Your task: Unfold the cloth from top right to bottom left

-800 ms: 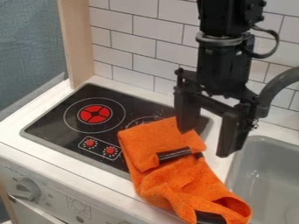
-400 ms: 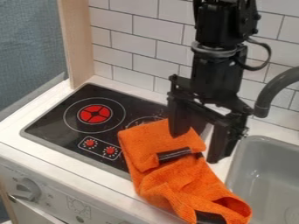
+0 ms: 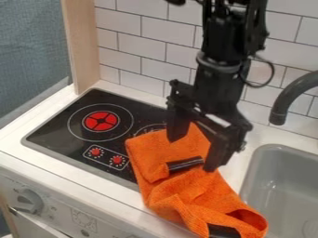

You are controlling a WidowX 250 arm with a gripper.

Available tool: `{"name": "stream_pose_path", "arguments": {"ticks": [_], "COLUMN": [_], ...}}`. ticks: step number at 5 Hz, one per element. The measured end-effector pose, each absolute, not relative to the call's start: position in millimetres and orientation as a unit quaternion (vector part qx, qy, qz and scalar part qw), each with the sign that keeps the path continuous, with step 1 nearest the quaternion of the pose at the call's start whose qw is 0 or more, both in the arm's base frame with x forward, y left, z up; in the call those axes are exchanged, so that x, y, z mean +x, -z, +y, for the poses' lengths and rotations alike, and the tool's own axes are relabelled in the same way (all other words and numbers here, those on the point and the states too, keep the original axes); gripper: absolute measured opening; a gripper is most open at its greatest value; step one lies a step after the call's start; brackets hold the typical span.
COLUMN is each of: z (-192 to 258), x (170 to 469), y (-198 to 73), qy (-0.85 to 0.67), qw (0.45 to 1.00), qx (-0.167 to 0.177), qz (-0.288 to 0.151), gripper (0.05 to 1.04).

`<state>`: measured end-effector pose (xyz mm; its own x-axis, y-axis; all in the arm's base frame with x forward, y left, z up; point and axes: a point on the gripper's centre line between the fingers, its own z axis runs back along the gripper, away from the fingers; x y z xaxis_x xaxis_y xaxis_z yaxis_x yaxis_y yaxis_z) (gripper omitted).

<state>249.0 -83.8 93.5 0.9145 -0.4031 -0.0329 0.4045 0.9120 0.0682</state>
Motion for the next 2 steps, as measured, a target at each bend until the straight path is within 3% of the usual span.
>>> {"name": "stream_pose_path", "arguments": {"ticks": [2], "z": [-73], "x": [267], "y": [-64], "qy": [0.221], "qw": [0.971], "qx": [0.08], "qz": [0.032], "gripper": [0.998]}}
